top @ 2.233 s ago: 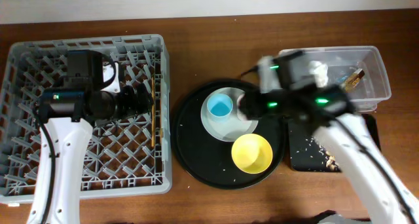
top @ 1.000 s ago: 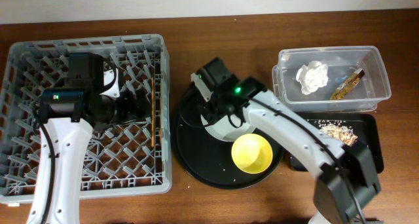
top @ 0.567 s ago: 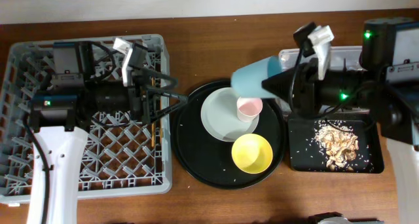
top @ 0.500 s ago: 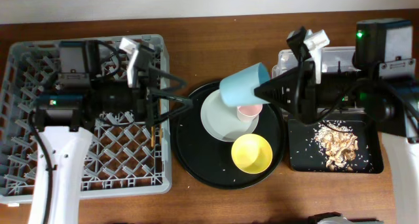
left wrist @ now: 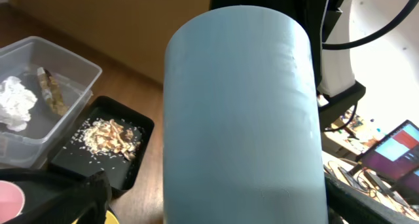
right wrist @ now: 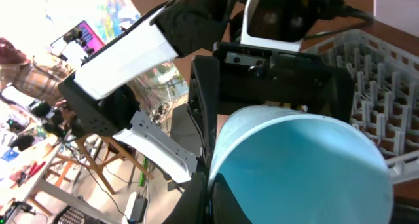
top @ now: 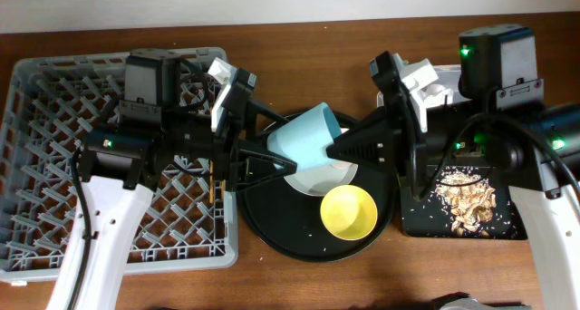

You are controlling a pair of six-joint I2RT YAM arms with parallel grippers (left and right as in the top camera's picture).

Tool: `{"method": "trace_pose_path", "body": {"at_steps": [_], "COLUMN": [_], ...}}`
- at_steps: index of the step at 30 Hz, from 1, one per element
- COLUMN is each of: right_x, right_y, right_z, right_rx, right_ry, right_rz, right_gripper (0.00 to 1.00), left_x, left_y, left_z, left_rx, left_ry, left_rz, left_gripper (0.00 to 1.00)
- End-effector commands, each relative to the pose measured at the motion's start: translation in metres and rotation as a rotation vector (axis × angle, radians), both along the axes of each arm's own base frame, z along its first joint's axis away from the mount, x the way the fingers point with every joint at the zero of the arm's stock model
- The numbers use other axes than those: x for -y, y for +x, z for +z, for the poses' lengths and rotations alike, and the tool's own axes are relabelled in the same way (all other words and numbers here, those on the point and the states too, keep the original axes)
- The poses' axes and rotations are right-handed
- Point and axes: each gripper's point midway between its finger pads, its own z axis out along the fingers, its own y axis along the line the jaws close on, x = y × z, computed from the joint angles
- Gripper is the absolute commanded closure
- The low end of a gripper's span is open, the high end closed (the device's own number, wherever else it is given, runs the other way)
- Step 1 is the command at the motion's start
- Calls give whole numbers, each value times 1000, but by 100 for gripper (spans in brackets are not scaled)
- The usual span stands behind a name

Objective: Sort waste into correct bins and load items into the dishwasher rack
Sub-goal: 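Hand the blue cup from the right gripper to the left gripper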

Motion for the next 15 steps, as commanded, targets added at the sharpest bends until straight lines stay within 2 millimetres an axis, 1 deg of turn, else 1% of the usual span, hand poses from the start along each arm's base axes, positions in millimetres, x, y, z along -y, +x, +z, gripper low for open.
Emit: {"method": "trace_pose_path", "body": {"at_steps": [1, 2, 3, 4, 5, 7, 9, 10, 13, 15], "right_x": [-11, -12, -12, -12, -13, -15, -16, -17, -14, -8], "right_y": [-6, -1, 2, 5, 9, 14, 18, 19, 24, 28], "right_z": [-2, -7, -10, -12, -15, -18, -20, -19, -17, -11], "right_rx": [40, 44, 44, 43, 36, 29, 30, 36, 54, 58], "right_ry": [9, -14, -28, -36, -42, -44, -43, -42, -35, -6], "right_rz": [60, 45, 33, 27, 24, 25, 24, 24, 9, 1], "right_gripper": [96, 96, 96, 96, 96, 96, 96, 95, 76, 63], "left_x": [1, 1, 1, 1, 1, 1, 1, 1, 1, 1], "left_y": [-12, -12, -12, -12, -12, -12, -12, -12, -12, -12], "left_z": [14, 14, 14, 14, 14, 14, 14, 14, 14, 14], "left_rx": [47, 46, 46, 46, 46, 46, 46, 46, 46, 46], "left_ry": [-34, -38, -38, -38, -38, -38, -38, -38, -38, -38], "left_rz": [-37, -42, -42, -42, -41, -41, -41, -41, -41, -40], "left_gripper": [16, 27, 30, 37, 41, 55, 62, 62, 62, 62]}}
